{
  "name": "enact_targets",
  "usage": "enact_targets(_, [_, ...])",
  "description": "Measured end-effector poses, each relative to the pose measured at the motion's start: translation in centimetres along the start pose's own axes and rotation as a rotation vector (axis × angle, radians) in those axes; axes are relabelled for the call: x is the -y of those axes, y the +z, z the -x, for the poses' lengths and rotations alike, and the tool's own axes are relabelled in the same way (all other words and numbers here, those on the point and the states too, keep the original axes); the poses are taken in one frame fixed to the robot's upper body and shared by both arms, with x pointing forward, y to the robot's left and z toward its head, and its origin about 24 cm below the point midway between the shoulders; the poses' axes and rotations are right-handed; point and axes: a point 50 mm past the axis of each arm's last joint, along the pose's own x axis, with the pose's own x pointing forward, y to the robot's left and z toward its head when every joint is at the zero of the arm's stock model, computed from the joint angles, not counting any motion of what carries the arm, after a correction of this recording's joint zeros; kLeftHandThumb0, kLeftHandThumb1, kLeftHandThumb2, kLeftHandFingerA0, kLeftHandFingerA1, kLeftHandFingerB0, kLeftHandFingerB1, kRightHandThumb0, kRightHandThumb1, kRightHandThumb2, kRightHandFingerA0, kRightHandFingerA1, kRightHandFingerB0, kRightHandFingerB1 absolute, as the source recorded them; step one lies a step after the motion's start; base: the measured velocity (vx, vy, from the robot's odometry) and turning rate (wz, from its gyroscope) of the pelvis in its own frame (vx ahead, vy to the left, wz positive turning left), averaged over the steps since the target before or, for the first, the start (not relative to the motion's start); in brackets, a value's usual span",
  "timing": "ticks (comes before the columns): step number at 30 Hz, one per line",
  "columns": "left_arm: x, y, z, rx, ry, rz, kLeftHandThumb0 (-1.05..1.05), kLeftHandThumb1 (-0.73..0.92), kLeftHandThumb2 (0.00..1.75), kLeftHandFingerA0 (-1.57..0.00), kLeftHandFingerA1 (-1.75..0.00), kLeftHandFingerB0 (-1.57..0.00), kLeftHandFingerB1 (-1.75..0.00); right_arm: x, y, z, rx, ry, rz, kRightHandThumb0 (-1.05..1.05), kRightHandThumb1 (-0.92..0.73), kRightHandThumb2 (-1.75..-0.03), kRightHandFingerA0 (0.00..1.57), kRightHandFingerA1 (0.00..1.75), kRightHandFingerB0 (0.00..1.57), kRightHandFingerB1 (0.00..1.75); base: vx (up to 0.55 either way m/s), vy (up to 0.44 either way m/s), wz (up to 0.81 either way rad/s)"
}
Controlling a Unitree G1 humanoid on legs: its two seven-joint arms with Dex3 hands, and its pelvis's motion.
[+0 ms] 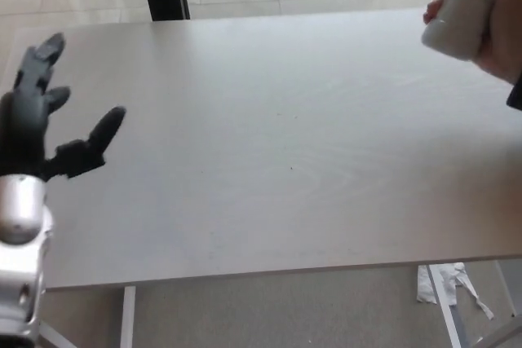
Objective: Pick up a bottle and hand it
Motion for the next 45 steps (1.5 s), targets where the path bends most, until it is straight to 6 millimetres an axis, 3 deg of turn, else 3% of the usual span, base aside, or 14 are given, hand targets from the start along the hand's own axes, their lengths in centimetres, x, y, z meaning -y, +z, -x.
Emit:
enact_targets(5, [-5.5, -5.7, 3.2, -0.186, 0.131, -0.006, -0.69, 0.67, 0.6, -0.58, -0.54, -0.18, -0.36, -0.1, 0.0, 0.0, -0.001, 0.007, 0.0, -1.05, -0.51, -0.62, 0.44, 1.42, 0.43, 1.19, 0.0, 0.0, 0.0])
enact_targets(11, [-11.7, -9.4, 7.5, -0.326, 0.298, 0.003, -0.72, 0.52, 0.91, -0.41, -0.65, -0.15, -0.49, -0.1, -0.1, 0.0, -0.004, 0.01, 0.0, -1.05, -0.53, -0.62, 0.59, 1.34, 0.44, 1.18, 0.0, 0.0, 0.0])
enact_targets(16, [-15.9, -10.8, 10.7, -0.38, 0.444, 0.059, -0.69, 0.67, 0.6, -0.32, -0.62, -0.16, -0.37, 0.0, -0.2, 0.0, -0.012, 0.01, 0.001, -1.05, -0.51, -0.63, 0.58, 1.35, 0.46, 1.18, 0.0, 0.0, 0.0])
enact_targets(18, [-16.9, -10.9, 11.4, -0.384, 0.485, 0.084, -0.7, 0.67, 0.6, -0.81, -0.84, -0.16, -0.42, 0.0, -0.3, 0.0, -0.014, 0.011, 0.0, -1.05, -0.51, -0.62, 0.55, 1.39, 0.48, 1.19, 0.0, 0.0, 0.0])
enact_targets(20, [-17.8, -11.3, 12.1, -0.392, 0.526, 0.118, -0.71, 0.68, 0.6, -0.53, -0.74, -0.16, -0.42, 0.0, -0.4, 0.0, -0.018, 0.012, 0.001, -1.05, -0.53, -0.6, 0.48, 1.4, 0.49, 1.19, 0.0, 0.0, 0.0])
enact_targets(21, [-18.3, -11.7, 12.5, -0.405, 0.545, 0.142, -0.71, 0.67, 0.6, -0.5, -0.69, -0.19, -0.41, 0.1, -0.4, 0.1, -0.021, 0.012, 0.001, -1.05, -0.37, -1.02, 0.58, 1.23, 0.43, 1.01, 0.0, 0.0, 0.0])
enact_targets(22, [-18.5, -12.1, 12.7, -0.418, 0.553, 0.16, -0.72, 0.65, 0.6, -0.54, -0.66, -0.2, -0.42, 0.2, -0.5, 0.1, -0.025, 0.011, 0.002, -1.05, -0.52, -0.61, 0.52, 1.37, 0.46, 1.16, 0.0, 0.0, 0.0])
enact_targets(28, [-17.3, -13.0, 13.0, -0.453, 0.433, 0.215, -0.8, 0.54, 0.93, -0.65, -0.71, -0.3, -0.54, 0.8, -0.8, 0.2, -0.051, 0.006, 0.012, -1.05, -0.51, -0.6, 0.66, 1.33, 0.5, 1.2, 0.0, 0.0, 0.0])
enact_targets(36, [-15.4, -13.4, 13.4, -0.48, 0.211, 0.203, -0.7, 0.75, 0.62, -0.61, -0.63, -0.31, -0.44, 1.1, -1.1, 0.4, -0.066, 0.006, 0.016, -1.05, -0.5, -0.62, 0.58, 1.39, 0.5, 1.2, 0.0, 0.0, 0.0])
enact_targets(38, [-15.5, -13.3, 13.3, -0.473, 0.183, 0.209, -0.67, 0.58, 0.98, -0.59, -0.69, -0.3, -0.54, 1.2, -1.1, 0.5, -0.068, 0.005, 0.015, -1.05, -0.5, -0.62, 0.77, 1.26, 0.48, 1.19, 0.0, 0.0, 0.0])
enact_targets(41, [-15.9, -13.0, 13.2, -0.458, 0.159, 0.231, -0.64, 0.71, 0.61, -0.73, -0.59, -0.41, -0.42, 1.4, -1.0, 0.7, -0.067, 0.006, 0.016, -1.05, -0.5, -0.62, 0.71, 1.29, 0.47, 1.19, 0.0, 0.0, 0.0])
enact_targets(42, [-16.1, -12.9, 13.2, -0.454, 0.156, 0.239, -0.67, 0.49, 0.91, -0.71, -0.68, -0.37, -0.56, 1.4, -1.0, 0.7, -0.07, 0.005, 0.015, -1.05, -0.4, -1.03, 0.62, 1.24, 0.38, 1.01, 0.0, 0.0, 0.0])
enact_targets(44, [-16.2, -12.9, 13.2, -0.446, 0.15, 0.257, -0.66, 0.6, 0.58, -0.79, -0.61, -0.46, -0.46, 1.5, -1.1, 0.7, -0.075, 0.004, 0.017, -1.05, -0.39, -1.02, 0.63, 1.23, 0.38, 1.0, 0.0, 0.0, 0.0])
enact_targets(45, [-16.2, -12.9, 13.2, -0.442, 0.148, 0.268, -0.65, 0.56, 0.57, -0.82, -0.59, -0.51, -0.46, 1.5, -1.2, 0.7, -0.078, 0.004, 0.018, -1.05, -0.52, -0.6, 1.06, 1.13, 0.42, 1.17, 0.0, 0.0, 0.0])
